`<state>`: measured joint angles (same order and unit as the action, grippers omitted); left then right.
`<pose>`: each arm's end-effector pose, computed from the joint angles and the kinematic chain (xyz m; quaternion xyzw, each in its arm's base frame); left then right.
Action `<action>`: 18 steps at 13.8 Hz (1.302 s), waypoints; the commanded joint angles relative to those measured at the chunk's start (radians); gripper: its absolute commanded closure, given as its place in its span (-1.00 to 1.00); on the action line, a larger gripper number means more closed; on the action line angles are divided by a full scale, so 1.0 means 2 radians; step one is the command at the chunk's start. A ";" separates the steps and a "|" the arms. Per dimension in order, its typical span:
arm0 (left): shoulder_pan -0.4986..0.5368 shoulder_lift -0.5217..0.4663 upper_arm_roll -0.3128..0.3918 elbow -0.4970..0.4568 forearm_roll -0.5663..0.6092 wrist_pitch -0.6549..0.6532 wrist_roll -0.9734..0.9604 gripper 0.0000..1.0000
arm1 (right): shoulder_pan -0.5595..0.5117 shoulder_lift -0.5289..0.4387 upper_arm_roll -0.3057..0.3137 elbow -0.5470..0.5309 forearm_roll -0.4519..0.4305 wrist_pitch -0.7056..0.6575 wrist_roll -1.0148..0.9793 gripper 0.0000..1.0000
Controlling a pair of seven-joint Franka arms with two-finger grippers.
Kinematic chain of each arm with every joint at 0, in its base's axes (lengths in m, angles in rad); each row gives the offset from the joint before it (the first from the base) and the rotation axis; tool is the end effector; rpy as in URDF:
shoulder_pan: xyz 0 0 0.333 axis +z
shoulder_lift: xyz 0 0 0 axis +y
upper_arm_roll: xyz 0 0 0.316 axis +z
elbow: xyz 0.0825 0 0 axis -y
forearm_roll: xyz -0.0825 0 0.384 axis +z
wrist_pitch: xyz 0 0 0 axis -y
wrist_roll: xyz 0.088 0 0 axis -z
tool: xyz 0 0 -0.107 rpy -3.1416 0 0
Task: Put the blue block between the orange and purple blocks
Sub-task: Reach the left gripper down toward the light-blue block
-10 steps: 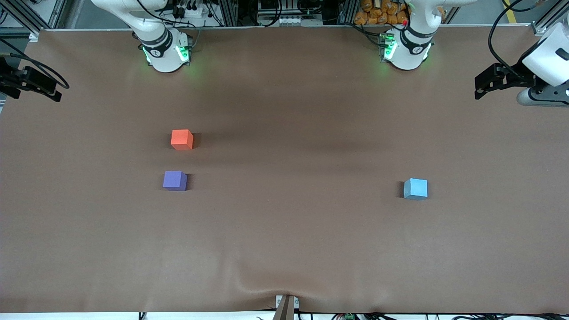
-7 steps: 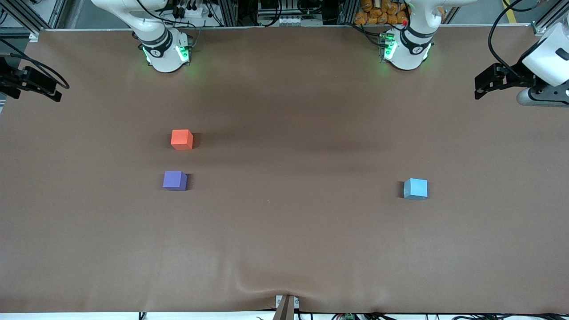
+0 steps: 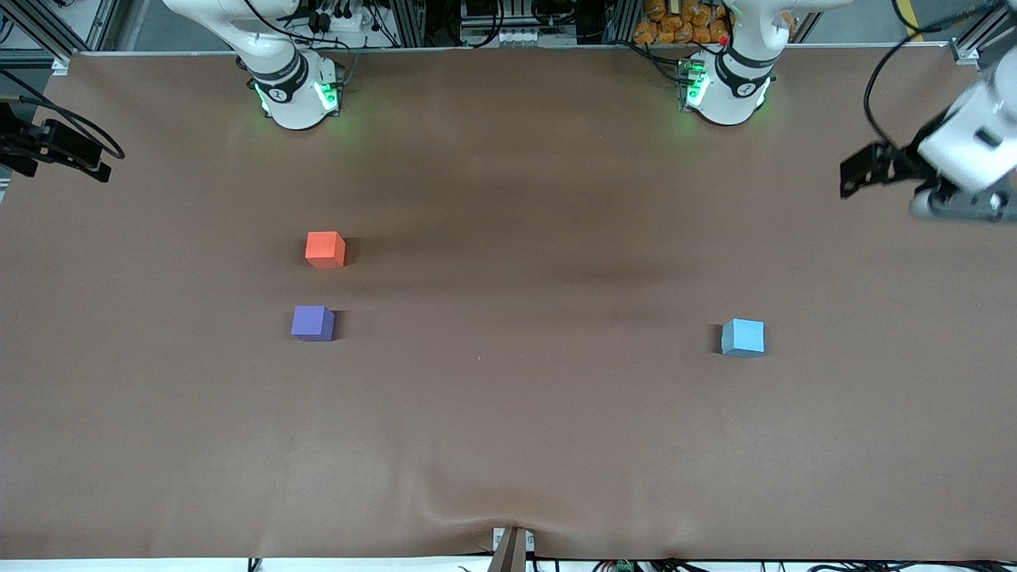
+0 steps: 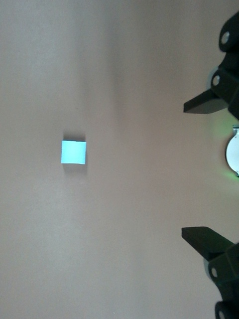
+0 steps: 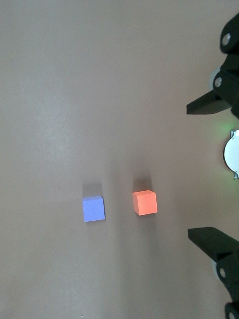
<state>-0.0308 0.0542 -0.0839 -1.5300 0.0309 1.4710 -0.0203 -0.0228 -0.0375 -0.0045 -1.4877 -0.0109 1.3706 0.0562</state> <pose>0.5567 -0.0592 0.6053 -0.9972 0.0465 0.0555 0.0169 0.5209 -0.0156 0.6663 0.9983 -0.0426 -0.0397 0.0059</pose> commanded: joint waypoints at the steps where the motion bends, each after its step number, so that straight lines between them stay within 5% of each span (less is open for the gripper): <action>1: 0.004 0.050 -0.002 0.007 0.011 0.023 0.004 -1.00 | -0.012 0.001 0.008 0.004 -0.001 -0.004 -0.007 -1.00; 10: 0.018 0.161 -0.003 -0.028 0.029 0.107 -0.001 -1.00 | -0.012 0.001 0.008 0.004 -0.001 -0.006 -0.007 -1.00; 14: 0.012 0.172 -0.004 -0.118 0.029 0.251 -0.001 -1.00 | -0.012 0.001 0.008 0.004 -0.001 -0.006 -0.009 -1.00; 18: 0.006 0.221 -0.004 -0.121 0.029 0.313 -0.001 -1.00 | -0.012 0.001 0.008 0.004 -0.001 -0.006 -0.009 -1.00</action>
<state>-0.0118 0.4681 -0.0907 -1.7720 0.0668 2.0533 -0.0209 -0.0235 -0.0371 -0.0047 -1.4882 -0.0109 1.3680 0.0538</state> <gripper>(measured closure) 0.000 0.000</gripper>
